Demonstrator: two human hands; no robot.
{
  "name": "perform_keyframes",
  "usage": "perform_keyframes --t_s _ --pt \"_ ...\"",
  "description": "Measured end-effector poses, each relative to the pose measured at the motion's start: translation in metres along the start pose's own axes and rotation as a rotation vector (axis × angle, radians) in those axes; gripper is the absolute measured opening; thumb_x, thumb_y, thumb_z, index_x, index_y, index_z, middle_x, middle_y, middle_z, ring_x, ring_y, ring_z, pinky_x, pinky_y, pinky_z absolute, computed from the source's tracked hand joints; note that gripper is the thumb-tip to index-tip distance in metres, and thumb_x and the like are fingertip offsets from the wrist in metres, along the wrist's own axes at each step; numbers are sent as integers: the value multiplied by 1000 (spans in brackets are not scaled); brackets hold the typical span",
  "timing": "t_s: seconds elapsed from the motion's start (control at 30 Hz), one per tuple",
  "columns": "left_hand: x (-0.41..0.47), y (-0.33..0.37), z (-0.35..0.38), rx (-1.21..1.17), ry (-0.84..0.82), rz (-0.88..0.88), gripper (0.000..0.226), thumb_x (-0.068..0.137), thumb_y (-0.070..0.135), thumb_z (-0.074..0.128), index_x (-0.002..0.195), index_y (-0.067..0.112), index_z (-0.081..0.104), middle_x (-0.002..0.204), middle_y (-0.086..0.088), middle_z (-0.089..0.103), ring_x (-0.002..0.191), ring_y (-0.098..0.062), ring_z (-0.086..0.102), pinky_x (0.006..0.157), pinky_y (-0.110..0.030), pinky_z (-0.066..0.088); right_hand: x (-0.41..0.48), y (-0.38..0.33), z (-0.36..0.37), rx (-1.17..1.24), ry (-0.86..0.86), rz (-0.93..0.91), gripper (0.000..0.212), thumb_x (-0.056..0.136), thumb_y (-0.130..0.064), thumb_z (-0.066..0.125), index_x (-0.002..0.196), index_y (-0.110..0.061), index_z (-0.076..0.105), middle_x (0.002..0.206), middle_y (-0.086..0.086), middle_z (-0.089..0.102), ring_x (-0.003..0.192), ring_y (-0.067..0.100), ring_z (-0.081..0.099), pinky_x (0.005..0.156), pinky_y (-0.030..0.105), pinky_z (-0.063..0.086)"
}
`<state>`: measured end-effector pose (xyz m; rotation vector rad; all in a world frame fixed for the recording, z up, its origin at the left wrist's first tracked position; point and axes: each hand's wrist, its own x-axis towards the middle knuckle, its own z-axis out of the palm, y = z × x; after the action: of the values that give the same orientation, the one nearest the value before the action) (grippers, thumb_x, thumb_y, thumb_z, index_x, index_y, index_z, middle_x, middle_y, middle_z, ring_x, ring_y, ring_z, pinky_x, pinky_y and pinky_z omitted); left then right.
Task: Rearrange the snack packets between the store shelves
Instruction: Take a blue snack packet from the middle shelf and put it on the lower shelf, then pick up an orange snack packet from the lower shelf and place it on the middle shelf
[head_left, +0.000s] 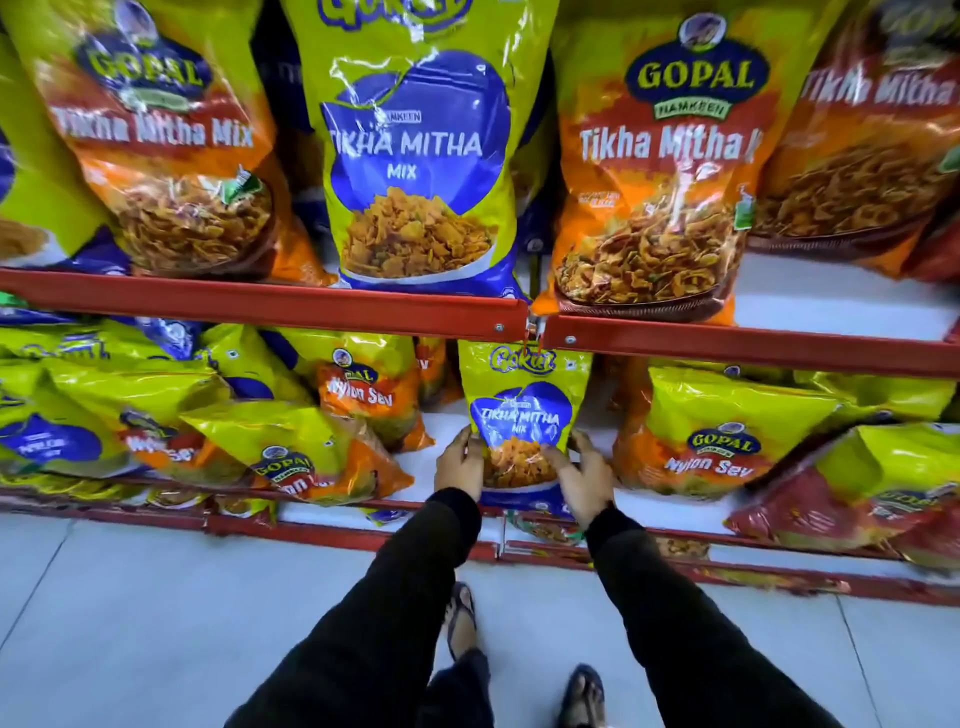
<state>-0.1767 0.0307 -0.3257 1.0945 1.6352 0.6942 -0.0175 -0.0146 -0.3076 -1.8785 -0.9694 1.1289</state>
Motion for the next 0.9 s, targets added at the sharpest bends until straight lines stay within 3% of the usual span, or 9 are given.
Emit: perform_keyframes --t_s 0.1,0.23,0.33,0.4,0.57,0.7,0.8,0.9 --pt "10 0 -1 68 -32 -23 40 102 31 38 135 16 55 139 -7 59 128 -27 53 109 -34 41 9 4 6 14 -2 65 55 95 -35 63 143 -12 49 137 -2 59 128 16 52 103 26 39" --pt "9 5 -3 58 -46 -13 40 103 30 38 137 13 52 142 -10 56 131 -28 51 107 -29 37 8 0 8 7 19 108 55 98 -33 59 145 -9 45 132 8 62 128 22 55 92 18 35" --pt "-1 5 -3 70 -39 15 43 102 33 40 140 15 46 142 -12 54 131 -30 50 107 -32 38 -2 -2 7 -25 59 103 66 98 -34 58 153 -7 31 152 15 49 141 30 46 108 29 37" --pt "-10 4 -5 128 3 36 47 100 38 42 143 17 42 147 -10 49 134 -29 48 110 -35 39 -11 1 6 -54 110 65 66 98 -32 59 152 -6 32 155 18 43 144 32 43 112 31 34" --pt "-59 10 -13 248 151 227 42 99 34 45 138 19 48 141 -11 53 126 -32 53 101 -39 45 -58 -4 -8 -172 188 -145 59 97 -31 58 148 -6 40 153 14 44 141 29 44 115 35 36" --pt "-96 33 -29 285 272 430 38 100 29 43 135 17 49 137 -11 55 124 -30 53 95 -37 45 -93 -32 -18 -364 272 -437 55 98 -32 53 148 -13 40 144 12 47 134 28 48 111 38 42" --pt "-117 59 -51 227 370 639 35 100 29 42 134 22 50 134 -4 55 123 -22 52 100 -35 43 -115 -68 -20 -452 364 -664 51 99 -37 50 145 -15 45 140 9 51 131 26 51 107 43 45" --pt "-128 93 -81 253 481 785 37 99 29 41 133 21 51 134 -2 54 125 -20 51 103 -35 43 -132 -115 -15 -451 448 -801 48 99 -37 48 144 -18 48 140 6 51 132 23 49 107 37 40"
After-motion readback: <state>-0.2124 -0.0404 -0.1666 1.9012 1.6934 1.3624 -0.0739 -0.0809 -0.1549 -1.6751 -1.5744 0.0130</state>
